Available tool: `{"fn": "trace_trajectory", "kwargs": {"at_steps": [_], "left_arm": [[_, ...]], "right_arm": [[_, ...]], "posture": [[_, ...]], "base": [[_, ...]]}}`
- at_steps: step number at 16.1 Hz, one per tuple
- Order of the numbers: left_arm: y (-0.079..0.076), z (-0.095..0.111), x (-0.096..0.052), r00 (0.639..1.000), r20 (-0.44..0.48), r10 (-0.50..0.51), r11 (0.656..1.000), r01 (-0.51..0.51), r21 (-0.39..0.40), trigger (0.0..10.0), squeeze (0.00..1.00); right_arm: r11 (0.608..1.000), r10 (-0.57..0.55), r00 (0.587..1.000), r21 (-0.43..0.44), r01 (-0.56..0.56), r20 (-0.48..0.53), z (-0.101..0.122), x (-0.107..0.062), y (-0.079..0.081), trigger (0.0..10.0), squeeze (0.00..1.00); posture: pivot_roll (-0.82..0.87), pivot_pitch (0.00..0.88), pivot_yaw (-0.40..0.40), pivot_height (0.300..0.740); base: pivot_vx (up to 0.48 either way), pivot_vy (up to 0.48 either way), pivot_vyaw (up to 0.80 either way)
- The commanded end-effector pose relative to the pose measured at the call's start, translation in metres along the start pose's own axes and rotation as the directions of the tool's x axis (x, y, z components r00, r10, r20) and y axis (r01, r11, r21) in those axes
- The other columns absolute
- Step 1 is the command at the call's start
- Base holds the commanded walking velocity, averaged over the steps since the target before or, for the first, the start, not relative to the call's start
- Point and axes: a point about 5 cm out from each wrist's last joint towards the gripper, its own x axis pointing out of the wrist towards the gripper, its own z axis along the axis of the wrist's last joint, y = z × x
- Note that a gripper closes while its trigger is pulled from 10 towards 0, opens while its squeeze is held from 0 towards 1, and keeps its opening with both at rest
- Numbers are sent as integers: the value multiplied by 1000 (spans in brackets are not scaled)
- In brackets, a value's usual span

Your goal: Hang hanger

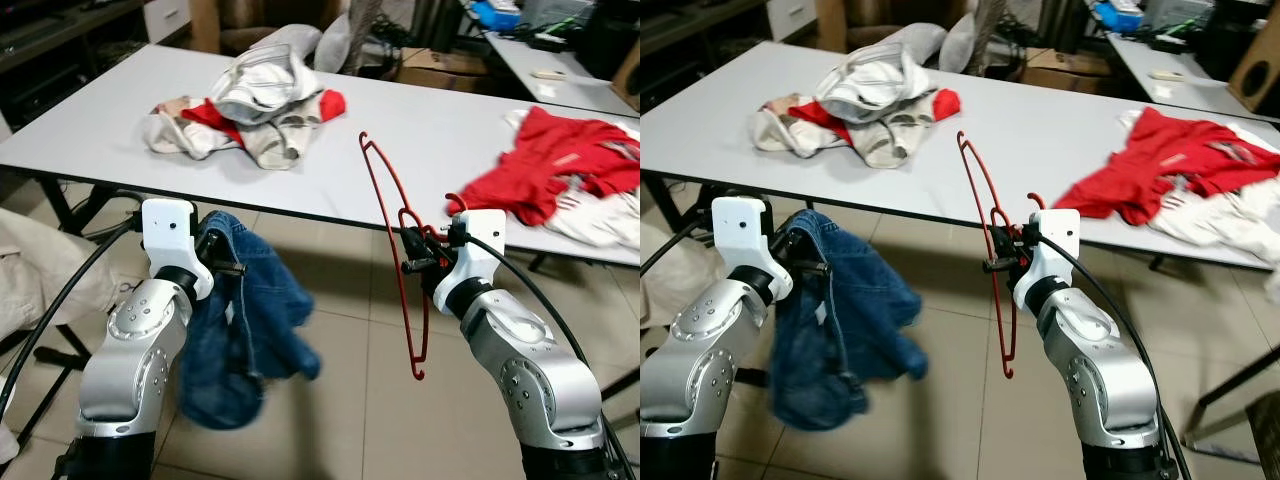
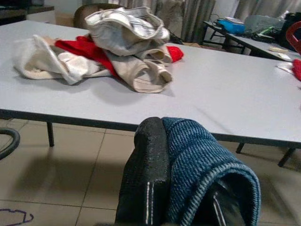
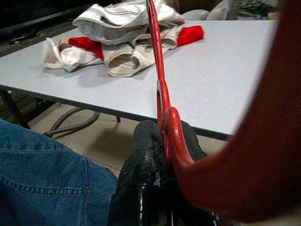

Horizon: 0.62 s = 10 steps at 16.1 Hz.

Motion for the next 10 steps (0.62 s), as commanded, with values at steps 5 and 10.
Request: {"fn": "trace_trajectory", "kwargs": {"at_steps": [5,10], "left_arm": [[5,11,0,999,45,8,1000,-8,15,10000,0],[4,13,2,999,49,-4,1000,3,19,10000,0]], "right_arm": [[999,43,999,-11,-43,9,1,-1,6,10000,0],[999,48,999,-6,-48,15,1,1,6,10000,0]], "posture": [[65,0,-76,740],[73,0,-76,740]], "base": [[338,0,0],[336,0,0]]}}
